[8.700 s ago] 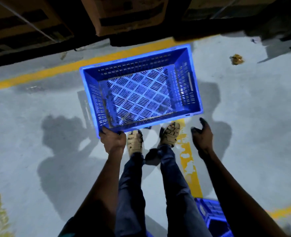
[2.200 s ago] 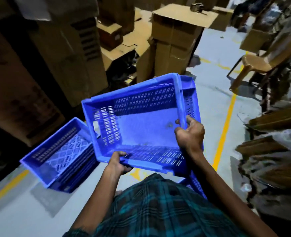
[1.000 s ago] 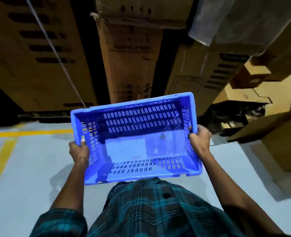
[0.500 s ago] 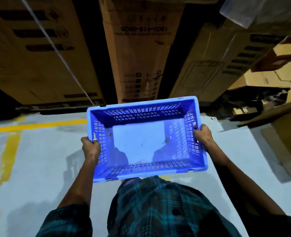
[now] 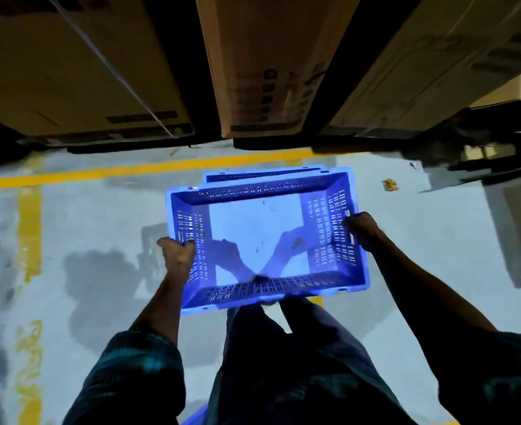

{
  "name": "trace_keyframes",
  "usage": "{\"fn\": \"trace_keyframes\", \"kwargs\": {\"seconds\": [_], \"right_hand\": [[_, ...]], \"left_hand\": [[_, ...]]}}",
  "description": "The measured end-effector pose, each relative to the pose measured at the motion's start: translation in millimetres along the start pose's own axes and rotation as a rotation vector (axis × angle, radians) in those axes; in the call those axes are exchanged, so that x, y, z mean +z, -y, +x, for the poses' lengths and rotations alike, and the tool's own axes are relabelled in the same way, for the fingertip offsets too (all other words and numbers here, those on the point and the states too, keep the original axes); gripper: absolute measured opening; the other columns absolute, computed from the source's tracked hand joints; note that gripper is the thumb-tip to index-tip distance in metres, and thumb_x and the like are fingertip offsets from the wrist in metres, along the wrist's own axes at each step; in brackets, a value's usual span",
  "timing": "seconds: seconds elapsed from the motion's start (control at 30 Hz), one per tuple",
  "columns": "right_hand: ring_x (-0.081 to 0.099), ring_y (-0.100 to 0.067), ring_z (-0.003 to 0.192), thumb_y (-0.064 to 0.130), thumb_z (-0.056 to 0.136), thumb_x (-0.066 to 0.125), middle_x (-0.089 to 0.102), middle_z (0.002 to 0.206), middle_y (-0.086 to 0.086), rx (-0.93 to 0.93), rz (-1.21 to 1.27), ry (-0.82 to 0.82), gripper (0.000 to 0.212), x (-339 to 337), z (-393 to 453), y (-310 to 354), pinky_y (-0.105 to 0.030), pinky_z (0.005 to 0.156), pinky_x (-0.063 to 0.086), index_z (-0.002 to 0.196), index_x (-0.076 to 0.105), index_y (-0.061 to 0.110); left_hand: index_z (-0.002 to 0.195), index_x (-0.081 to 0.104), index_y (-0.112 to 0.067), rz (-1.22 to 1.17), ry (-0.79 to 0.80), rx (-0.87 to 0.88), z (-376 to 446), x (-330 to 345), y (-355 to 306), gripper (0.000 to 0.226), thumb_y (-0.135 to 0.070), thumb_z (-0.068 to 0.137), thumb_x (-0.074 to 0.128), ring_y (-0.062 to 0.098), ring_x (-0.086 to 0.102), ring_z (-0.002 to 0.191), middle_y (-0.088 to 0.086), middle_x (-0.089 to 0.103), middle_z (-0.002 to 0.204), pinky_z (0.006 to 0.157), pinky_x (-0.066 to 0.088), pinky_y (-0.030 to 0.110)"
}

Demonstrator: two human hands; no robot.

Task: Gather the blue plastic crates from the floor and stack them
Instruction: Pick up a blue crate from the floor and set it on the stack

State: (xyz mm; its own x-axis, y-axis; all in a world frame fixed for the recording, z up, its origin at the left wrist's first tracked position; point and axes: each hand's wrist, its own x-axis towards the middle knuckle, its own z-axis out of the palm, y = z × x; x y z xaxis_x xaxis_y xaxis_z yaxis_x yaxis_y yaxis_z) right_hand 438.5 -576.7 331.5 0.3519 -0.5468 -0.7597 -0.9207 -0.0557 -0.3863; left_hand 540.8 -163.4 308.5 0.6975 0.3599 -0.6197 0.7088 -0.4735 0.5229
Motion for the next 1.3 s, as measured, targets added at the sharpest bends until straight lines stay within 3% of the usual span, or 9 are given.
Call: {"fn": "trace_keyframes", "kwargs": {"seconds": [0.1, 0.2, 0.47, 0.57, 0.67, 0.83, 1.03, 1.2, 1.3], "right_hand": [[0.046, -0.017, 0.050, 0.025, 0.055, 0.067, 0.048, 0.058, -0.004, 0.034, 0.035, 0.018, 0.018, 3.0, 19.1, 0.9, -0.026, 0.050, 0.034, 0.057, 0.054, 0.013], [0.050, -0.009, 0.041, 0.015, 0.075, 0.073, 0.050, 0.060, -0.004, 0.037, 0.039, 0.056, 0.020, 4.4, 35.7, 4.3, -0.018, 0.036, 0.034, 0.064, 0.058, 0.010], [0.056, -0.024, 0.062, 0.041, 0.048, 0.072, 0.061, 0.086, -0.012, 0.001, 0.123, -0.001, 0.061, 6.3, 115.7, 11.8, -0.028, 0.051, 0.040, 0.096, 0.063, 0.005], [0.063, -0.024, 0.071, 0.028, 0.063, 0.072, 0.066, 0.089, -0.005, -0.054, 0.172, -0.006, 0.031, 7.3, 111.8, 32.2, -0.035, 0.065, 0.051, 0.089, 0.057, 0.019], [0.070, -0.033, 0.092, 0.019, 0.062, 0.075, 0.070, 0.099, -0.010, -0.098, 0.206, 0.071, 0.036, 11.2, 126.0, 16.2, -0.051, 0.087, 0.057, 0.093, 0.057, 0.020], [0.063, -0.026, 0.097, -0.013, 0.078, 0.060, 0.067, 0.109, -0.009, -0.127, 0.330, 0.186, 0.046, 14.2, 117.9, -7.5, -0.054, 0.099, 0.049, 0.115, 0.059, 0.014], [0.067, -0.023, 0.105, 0.016, 0.063, 0.069, 0.067, 0.121, -0.002, -0.120, 0.154, 0.141, 0.073, 27.1, 106.0, -82.3, -0.048, 0.093, 0.056, 0.132, 0.051, 0.031], [0.056, -0.019, 0.086, 0.010, 0.068, 0.057, 0.060, 0.107, -0.005, -0.100, 0.191, 0.092, 0.061, 33.7, 78.8, -97.0, -0.034, 0.073, 0.048, 0.126, 0.045, 0.024], [0.049, -0.019, 0.075, 0.010, 0.067, 0.057, 0.055, 0.093, -0.006, -0.070, 0.223, 0.083, 0.053, 39.6, 76.2, -103.0, -0.033, 0.063, 0.044, 0.117, 0.043, 0.017]], "left_hand": [[0.103, 0.040, -0.007, -0.010, -0.027, -0.025, 17.2, 17.8, -0.8, 0.040, -0.020, 0.078, 0.068, 0.036, 0.064, 0.097, 0.021, 0.064, 0.105, 0.091, 0.051, 0.048], [0.112, 0.043, -0.004, -0.032, -0.041, -0.053, 30.8, 36.3, -8.6, 0.050, -0.025, 0.075, 0.068, 0.036, 0.064, 0.101, 0.018, 0.064, 0.110, 0.096, 0.050, 0.048], [0.120, 0.044, -0.002, -0.040, -0.050, 0.051, 74.0, 72.8, -45.2, 0.045, -0.019, 0.085, 0.066, 0.025, 0.059, 0.093, 0.013, 0.060, 0.108, 0.088, 0.048, 0.037], [0.102, 0.050, -0.011, -0.087, -0.022, 0.046, 87.9, 80.7, -49.7, 0.029, -0.023, 0.083, 0.068, 0.019, 0.055, 0.086, 0.008, 0.058, 0.098, 0.081, 0.048, 0.036], [0.085, 0.052, -0.014, -0.125, 0.028, 0.004, 103.6, 82.7, -39.0, 0.030, -0.033, 0.070, 0.070, 0.018, 0.058, 0.077, 0.006, 0.061, 0.087, 0.075, 0.053, 0.041], [0.101, 0.056, -0.006, -0.006, 0.018, -0.084, 108.5, 90.9, -14.0, 0.048, -0.038, 0.067, 0.068, 0.030, 0.067, 0.093, 0.017, 0.067, 0.097, 0.073, 0.052, 0.039], [0.124, 0.051, -0.001, 0.083, -0.056, -0.214, 57.3, 97.3, 24.3, 0.048, -0.020, 0.084, 0.069, 0.035, 0.061, 0.108, 0.020, 0.061, 0.122, 0.081, 0.045, 0.033], [0.115, 0.045, -0.015, -0.102, 0.040, -0.272, 44.7, 90.3, 63.6, 0.047, -0.018, 0.075, 0.071, 0.027, 0.058, 0.067, 0.018, 0.055, 0.106, 0.060, 0.054, 0.035], [0.120, 0.048, -0.005, -0.190, 0.091, -0.253, 74.8, 94.7, 102.3, 0.061, -0.014, 0.065, 0.072, 0.037, 0.067, 0.083, 0.028, 0.057, 0.118, 0.060, 0.060, 0.046]]}}
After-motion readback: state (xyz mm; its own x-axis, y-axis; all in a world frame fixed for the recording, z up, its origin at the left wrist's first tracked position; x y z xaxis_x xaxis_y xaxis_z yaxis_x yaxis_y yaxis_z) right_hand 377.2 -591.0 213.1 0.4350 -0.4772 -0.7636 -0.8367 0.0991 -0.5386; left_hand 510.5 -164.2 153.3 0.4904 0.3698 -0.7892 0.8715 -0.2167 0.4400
